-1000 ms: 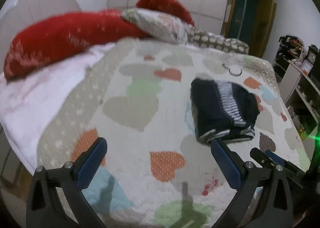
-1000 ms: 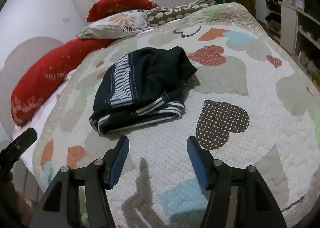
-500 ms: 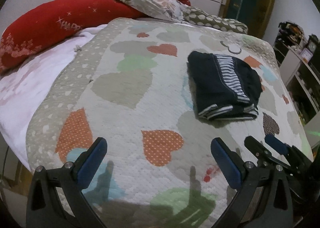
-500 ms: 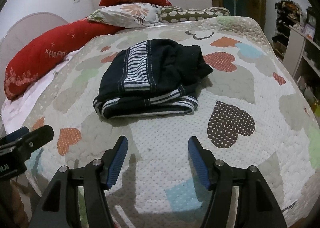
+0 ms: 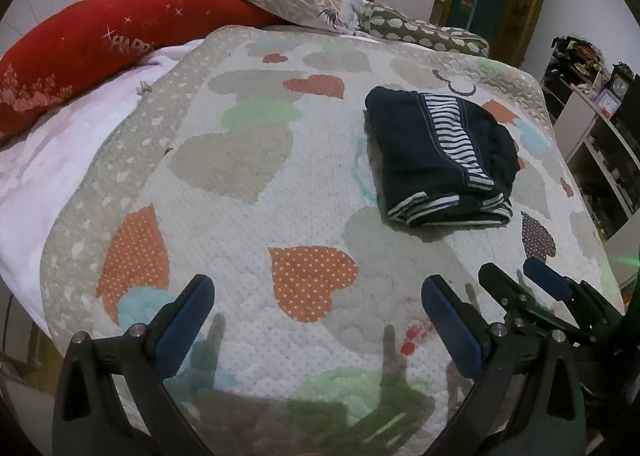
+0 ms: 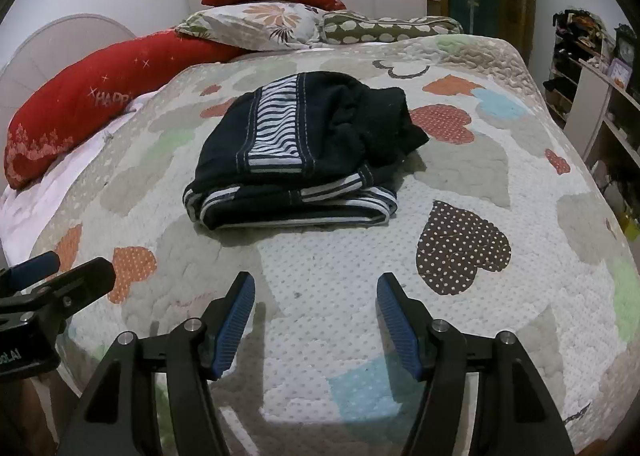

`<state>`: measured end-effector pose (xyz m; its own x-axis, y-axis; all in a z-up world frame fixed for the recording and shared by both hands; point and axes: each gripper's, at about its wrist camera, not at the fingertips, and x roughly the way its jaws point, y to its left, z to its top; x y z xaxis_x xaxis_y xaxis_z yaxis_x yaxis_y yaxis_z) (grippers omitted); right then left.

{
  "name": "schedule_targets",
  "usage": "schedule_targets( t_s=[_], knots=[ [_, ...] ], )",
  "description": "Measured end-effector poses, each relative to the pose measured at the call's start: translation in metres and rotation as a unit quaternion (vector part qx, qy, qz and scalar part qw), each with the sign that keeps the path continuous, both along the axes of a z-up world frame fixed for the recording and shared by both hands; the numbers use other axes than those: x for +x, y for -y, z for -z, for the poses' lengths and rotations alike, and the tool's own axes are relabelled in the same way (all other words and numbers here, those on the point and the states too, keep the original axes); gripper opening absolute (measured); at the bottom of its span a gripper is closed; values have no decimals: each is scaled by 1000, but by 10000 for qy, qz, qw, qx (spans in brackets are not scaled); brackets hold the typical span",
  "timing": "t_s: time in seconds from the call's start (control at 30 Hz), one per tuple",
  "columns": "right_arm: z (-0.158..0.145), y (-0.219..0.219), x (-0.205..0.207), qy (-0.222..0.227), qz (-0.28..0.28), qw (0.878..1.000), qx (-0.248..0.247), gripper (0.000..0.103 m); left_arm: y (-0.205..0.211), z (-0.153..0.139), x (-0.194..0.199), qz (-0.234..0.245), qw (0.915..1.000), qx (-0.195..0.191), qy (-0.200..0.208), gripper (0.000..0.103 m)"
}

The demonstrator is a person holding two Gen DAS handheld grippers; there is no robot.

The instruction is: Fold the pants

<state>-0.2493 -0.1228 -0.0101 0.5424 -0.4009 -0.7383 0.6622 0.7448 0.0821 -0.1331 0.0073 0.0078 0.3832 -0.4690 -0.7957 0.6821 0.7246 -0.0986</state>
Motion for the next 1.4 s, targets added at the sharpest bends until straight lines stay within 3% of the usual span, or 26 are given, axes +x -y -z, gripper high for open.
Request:
schedule_targets(
  t_s=[1.4],
  knots=[
    [1,-9,7,-145,-79,9996,-213,69,2,10,1,19,9999,38,-154,103]
  ],
)
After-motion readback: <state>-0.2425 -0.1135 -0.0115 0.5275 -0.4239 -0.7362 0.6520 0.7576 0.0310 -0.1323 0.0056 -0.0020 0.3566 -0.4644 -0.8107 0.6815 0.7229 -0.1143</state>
